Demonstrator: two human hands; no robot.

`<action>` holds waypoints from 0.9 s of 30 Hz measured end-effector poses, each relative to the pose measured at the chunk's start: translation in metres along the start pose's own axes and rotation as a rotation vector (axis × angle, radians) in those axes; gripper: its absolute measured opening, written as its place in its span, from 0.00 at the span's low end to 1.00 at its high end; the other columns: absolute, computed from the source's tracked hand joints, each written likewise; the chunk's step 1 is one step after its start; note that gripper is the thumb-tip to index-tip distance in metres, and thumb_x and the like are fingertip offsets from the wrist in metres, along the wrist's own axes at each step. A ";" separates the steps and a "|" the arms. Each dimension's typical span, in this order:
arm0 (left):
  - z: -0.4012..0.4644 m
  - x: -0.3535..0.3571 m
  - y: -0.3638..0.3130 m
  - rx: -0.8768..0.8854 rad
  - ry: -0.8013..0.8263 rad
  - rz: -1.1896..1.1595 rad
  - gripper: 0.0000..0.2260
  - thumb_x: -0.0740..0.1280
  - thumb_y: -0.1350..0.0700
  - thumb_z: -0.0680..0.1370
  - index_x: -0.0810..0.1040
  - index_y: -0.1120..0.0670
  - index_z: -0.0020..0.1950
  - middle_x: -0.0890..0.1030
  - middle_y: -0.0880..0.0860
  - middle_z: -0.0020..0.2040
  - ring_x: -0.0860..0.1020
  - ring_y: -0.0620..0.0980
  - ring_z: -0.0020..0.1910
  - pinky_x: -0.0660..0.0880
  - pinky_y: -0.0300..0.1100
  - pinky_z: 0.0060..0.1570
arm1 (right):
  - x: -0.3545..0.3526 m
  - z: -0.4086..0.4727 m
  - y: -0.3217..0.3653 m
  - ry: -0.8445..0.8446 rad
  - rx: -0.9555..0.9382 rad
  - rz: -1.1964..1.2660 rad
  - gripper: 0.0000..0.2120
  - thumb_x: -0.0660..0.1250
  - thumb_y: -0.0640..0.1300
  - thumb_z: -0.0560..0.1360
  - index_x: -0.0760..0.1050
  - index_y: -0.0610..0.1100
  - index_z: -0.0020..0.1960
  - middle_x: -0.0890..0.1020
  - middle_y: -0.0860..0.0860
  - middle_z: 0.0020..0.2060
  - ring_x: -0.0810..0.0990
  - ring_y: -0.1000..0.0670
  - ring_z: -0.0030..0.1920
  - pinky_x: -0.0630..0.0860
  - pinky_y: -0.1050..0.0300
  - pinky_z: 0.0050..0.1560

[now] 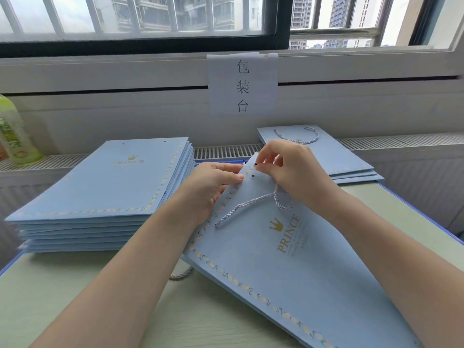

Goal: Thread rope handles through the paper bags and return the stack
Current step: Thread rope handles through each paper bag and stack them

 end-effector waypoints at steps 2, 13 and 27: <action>-0.001 0.000 0.001 -0.007 -0.009 0.012 0.11 0.65 0.69 0.74 0.80 0.61 0.54 0.83 0.58 0.43 0.82 0.52 0.37 0.80 0.43 0.39 | -0.002 0.000 -0.007 0.034 0.070 0.044 0.01 0.71 0.39 0.72 0.80 0.43 0.43 0.78 0.54 0.33 0.73 0.59 0.33 0.67 0.72 0.37; 0.000 -0.002 0.002 -0.014 -0.004 -0.016 0.10 0.63 0.70 0.75 0.81 0.61 0.50 0.83 0.58 0.40 0.82 0.51 0.33 0.80 0.41 0.34 | 0.006 -0.005 0.013 0.208 -0.072 -0.084 0.10 0.64 0.32 0.73 0.71 0.47 0.44 0.76 0.55 0.37 0.74 0.52 0.38 0.69 0.68 0.39; -0.002 -0.001 -0.005 0.050 0.049 0.071 0.20 0.51 0.74 0.75 0.80 0.60 0.50 0.83 0.56 0.38 0.79 0.51 0.33 0.74 0.40 0.35 | 0.006 -0.007 0.020 0.100 -0.073 0.215 0.11 0.68 0.34 0.72 0.73 0.49 0.46 0.79 0.53 0.39 0.76 0.57 0.38 0.72 0.69 0.41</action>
Point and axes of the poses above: each hand's wrist, its own z-axis towards the middle knuckle, its own x-axis out of the palm, y = z × x, the point moved 7 cm from there along z, towards the middle knuckle
